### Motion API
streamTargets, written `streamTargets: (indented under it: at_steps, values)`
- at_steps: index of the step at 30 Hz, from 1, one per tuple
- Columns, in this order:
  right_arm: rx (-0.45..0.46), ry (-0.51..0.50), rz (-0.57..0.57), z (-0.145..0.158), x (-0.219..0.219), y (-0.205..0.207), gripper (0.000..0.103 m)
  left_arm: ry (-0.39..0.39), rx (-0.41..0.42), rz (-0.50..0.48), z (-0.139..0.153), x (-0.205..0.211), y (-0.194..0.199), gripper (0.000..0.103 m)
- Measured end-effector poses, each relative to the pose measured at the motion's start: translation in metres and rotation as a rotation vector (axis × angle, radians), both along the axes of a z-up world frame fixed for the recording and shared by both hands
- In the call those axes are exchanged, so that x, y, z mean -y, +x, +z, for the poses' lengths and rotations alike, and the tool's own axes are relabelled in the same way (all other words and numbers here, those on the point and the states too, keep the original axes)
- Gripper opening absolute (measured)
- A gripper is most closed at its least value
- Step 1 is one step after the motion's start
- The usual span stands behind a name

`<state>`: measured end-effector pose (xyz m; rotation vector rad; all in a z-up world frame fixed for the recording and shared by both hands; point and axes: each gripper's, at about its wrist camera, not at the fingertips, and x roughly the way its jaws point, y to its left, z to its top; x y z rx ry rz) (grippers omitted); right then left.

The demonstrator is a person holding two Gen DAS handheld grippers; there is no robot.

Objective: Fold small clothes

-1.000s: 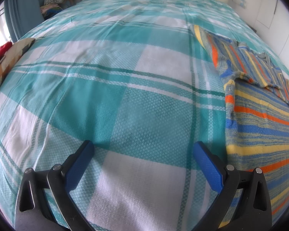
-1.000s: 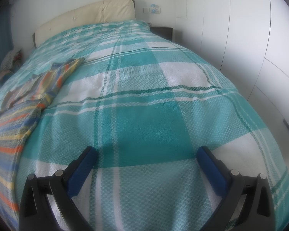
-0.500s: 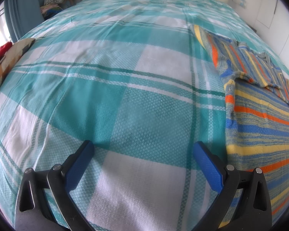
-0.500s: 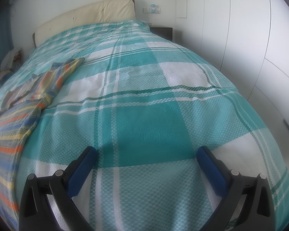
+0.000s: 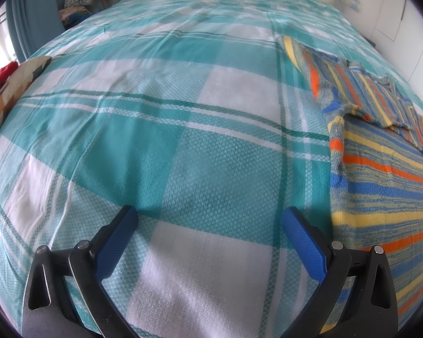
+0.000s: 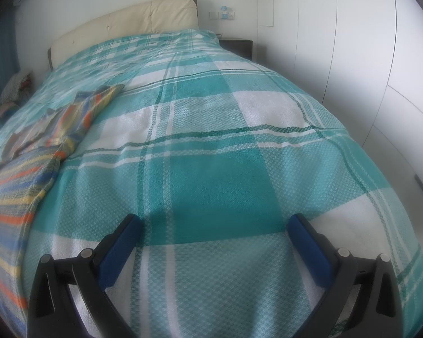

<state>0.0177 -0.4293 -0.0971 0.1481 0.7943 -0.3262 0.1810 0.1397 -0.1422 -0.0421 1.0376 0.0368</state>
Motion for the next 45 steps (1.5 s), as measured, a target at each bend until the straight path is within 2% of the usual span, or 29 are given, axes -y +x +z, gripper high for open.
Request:
streamTargets:
  at_steps: [32, 36, 39, 41, 43, 45]
  values:
    - [0.000, -0.001, -0.001, 0.000, 0.000, 0.000, 0.103, 0.003, 0.011, -0.010, -0.006, -0.001, 0.003, 0.103]
    - [-0.002, -0.001, 0.000, 0.001, 0.001, -0.001, 0.103, -0.041, 0.011, -0.015, 0.001, -0.009, 0.001, 0.102]
    - [-0.019, 0.029, 0.026, 0.008, 0.004, -0.002, 0.102, -0.129, 0.013, -0.040, 0.024, -0.019, -0.016, 0.101]
    - [-0.019, 0.074, 0.054, 0.021, 0.004, -0.010, 0.102, -0.198, 0.028, -0.098, 0.043, -0.022, -0.041, 0.101]
    - [-0.020, 0.125, 0.102, 0.036, -0.002, -0.022, 0.102, -0.221, -0.015, -0.175, 0.049, -0.016, -0.066, 0.101]
    - [-0.049, 0.187, 0.186, 0.049, -0.017, -0.037, 0.102, -0.226, -0.086, -0.231, 0.042, -0.008, -0.094, 0.100]
